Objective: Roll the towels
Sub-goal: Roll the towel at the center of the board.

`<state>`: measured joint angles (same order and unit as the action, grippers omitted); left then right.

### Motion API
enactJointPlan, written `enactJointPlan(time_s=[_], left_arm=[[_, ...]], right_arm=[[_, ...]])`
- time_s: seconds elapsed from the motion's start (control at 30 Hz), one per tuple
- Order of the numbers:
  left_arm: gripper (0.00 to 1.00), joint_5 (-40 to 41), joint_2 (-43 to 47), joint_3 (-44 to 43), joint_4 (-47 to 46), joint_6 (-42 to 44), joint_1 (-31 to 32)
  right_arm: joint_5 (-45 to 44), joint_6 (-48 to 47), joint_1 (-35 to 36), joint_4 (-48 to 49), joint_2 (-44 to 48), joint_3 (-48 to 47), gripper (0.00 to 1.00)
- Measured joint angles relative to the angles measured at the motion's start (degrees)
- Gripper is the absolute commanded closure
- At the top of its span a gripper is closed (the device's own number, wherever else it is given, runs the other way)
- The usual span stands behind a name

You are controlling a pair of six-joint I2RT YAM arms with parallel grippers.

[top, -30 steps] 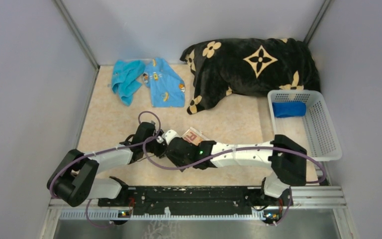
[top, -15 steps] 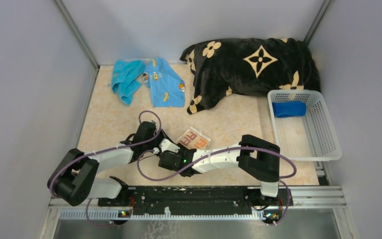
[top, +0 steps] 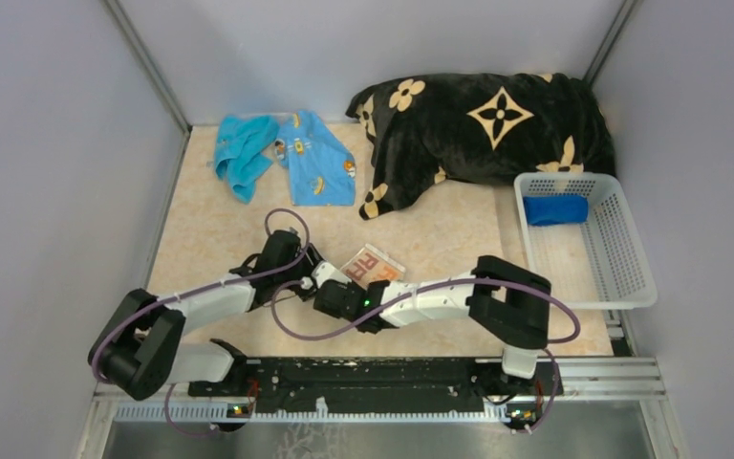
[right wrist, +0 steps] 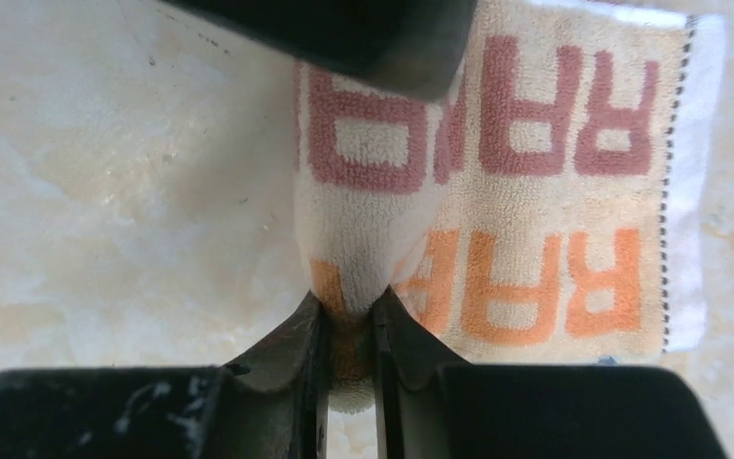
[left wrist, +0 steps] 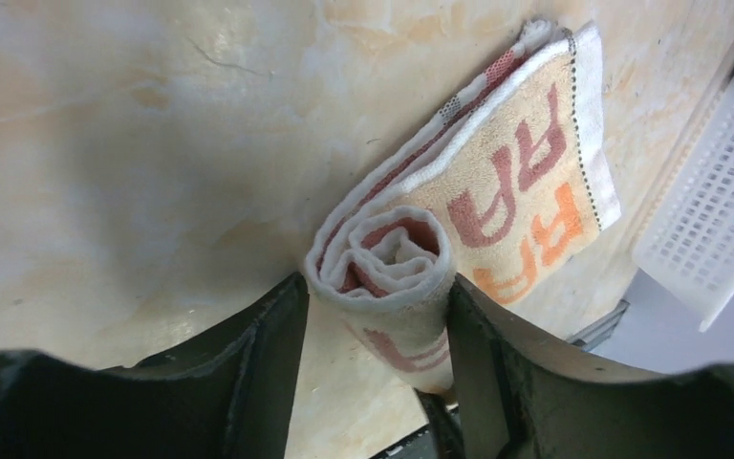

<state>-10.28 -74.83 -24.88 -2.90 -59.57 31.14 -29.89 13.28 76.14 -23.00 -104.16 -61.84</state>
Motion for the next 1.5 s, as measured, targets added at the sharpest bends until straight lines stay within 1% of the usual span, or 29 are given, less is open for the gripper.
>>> enactJointPlan(time_s=[0.1, 0.2, 0.4, 0.47, 0.57, 0.7, 0.83, 0.93, 1.1, 1.17, 1.23, 1.37, 1.43, 1.47, 1.5], left_arm=[[0.28, 2.91, 3.08, -0.02, 3.02, 0.74, -0.02], [0.24, 5.84, 7.34, 0.13, 7.26, 1.31, -0.11], [0.21, 8.15, 16.83, 1.97, 12.57, 1.36, -0.15], [0.21, 8.09, 19.39, 3.06, 13.38, 1.29, -0.15], [0.21, 6.73, 21.94, 5.09, 13.55, 0.83, -0.15], [0.21, 4.24, 21.86, 6.84, 12.66, -0.13, -0.15], [0.21, 2.16, 18.47, 7.15, 9.01, -0.96, -0.15], [0.24, 1.42, 15.19, 6.84, 5.97, -1.14, -0.15], [0.40, 1.25, 8.28, 4.20, 2.47, -0.83, -0.15], [0.46, 0.90, 5.68, 3.43, 1.03, -0.87, -0.17], [0.49, 0.39, 3.23, 2.82, -0.39, -0.76, -0.17], [0.51, -0.76, -0.02, 1.46, -1.97, -0.59, -0.15], [0.51, -1.25, -1.18, 0.83, -2.38, -0.33, -0.15], [0.51, -1.46, -1.64, 0.59, -2.58, -0.13, -0.15], [0.51, -1.70, -1.99, 0.39, -2.71, 0.07, -0.15]], right_arm=[[8.87, -0.20, -4.00, 3.67, 4.09, 3.43, 0.91], [21.05, -0.15, -9.40, 7.19, 6.86, 6.10, 0.91], [46.88, 3.30, -19.10, 16.31, 6.95, 9.81, 0.91], [53.37, 5.05, -21.40, 19.02, 6.08, 10.95, 0.91], [64.54, 9.64, -25.70, 26.32, 3.65, 13.86, 0.90], [74.95, 16.22, -30.27, 35.04, -0.20, 16.46, 0.89], [80.91, 20.31, -32.33, 39.82, -3.69, 16.85, 0.89], [83.34, 22.01, -32.72, 41.72, -5.25, 16.85, 0.88], [84.02, 23.15, -33.11, 42.25, -5.73, 16.85, 0.86], [83.52, 23.08, -33.18, 41.40, -5.53, 16.85, 0.83], [81.94, 22.45, -33.11, 39.32, -4.28, 16.83, 0.77], [74.58, 19.06, -31.36, 31.74, 0.98, 16.44, 0.67], [66.47, 15.85, -29.22, 24.28, 4.83, 14.43, 0.61], [64.65, 15.23, -27.71, 22.97, 5.53, 13.99, 0.59], [60.43, 14.05, -26.14, 20.04, 6.95, 13.09, 0.56]])
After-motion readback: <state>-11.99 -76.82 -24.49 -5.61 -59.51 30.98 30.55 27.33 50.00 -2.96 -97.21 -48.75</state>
